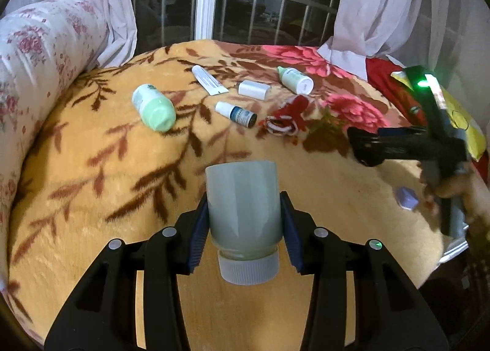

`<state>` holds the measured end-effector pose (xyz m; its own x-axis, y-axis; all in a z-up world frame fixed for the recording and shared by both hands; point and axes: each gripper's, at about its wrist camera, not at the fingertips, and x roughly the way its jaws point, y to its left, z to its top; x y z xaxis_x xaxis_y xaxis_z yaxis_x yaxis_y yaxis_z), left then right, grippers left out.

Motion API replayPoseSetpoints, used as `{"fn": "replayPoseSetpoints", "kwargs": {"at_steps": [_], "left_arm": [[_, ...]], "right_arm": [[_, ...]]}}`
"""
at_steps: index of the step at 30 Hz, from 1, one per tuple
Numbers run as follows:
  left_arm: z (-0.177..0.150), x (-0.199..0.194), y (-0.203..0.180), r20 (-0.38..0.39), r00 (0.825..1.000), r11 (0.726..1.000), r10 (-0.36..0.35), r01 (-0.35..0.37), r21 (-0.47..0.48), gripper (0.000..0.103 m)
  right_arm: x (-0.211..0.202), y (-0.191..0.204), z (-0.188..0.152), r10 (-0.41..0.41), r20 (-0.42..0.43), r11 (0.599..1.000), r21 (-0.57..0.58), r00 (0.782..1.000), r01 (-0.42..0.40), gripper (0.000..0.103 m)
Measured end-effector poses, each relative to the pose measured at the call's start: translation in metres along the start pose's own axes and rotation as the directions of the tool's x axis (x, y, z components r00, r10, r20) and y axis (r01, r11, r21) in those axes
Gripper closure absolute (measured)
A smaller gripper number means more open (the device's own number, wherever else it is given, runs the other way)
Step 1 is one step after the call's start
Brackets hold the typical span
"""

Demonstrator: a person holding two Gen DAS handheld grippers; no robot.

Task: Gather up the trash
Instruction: 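Grasp the pale green bottle with the left tool while the right tool grasps the black sponge, then lower both tools to the orange bin and release the items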

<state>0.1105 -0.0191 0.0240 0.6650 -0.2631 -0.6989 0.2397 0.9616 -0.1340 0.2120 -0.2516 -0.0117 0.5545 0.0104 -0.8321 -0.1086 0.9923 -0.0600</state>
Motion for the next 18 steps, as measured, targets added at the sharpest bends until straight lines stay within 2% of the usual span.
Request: {"fn": "replayPoseSetpoints", "kwargs": {"at_steps": [3,6,11,15,18], "left_arm": [[-0.004,-0.003,-0.001,-0.006,1.000,1.000,-0.006,0.006,0.004,0.060],[-0.008,-0.004,-0.003,-0.011,1.000,1.000,-0.011,0.011,0.009,0.060],[-0.015,-0.011,-0.006,-0.009,1.000,1.000,-0.021,0.021,0.009,0.060],[-0.025,-0.027,-0.014,-0.002,0.999,0.998,-0.040,0.040,0.040,0.060],[-0.038,-0.042,-0.020,-0.009,0.998,0.996,-0.065,0.065,0.065,0.061]], "right_arm": [[0.017,-0.002,0.002,-0.019,-0.061,1.000,0.009,0.998,0.020,0.056],[0.013,-0.001,-0.002,-0.029,-0.045,1.000,0.000,0.999,0.029,0.060],[-0.026,0.003,-0.014,-0.015,0.058,1.000,0.001,0.998,0.015,0.061],[-0.078,0.020,-0.032,0.062,0.144,0.998,-0.034,0.988,-0.058,0.061],[-0.120,0.041,-0.059,0.150,0.188,0.987,-0.086,0.971,-0.136,0.061]]}}
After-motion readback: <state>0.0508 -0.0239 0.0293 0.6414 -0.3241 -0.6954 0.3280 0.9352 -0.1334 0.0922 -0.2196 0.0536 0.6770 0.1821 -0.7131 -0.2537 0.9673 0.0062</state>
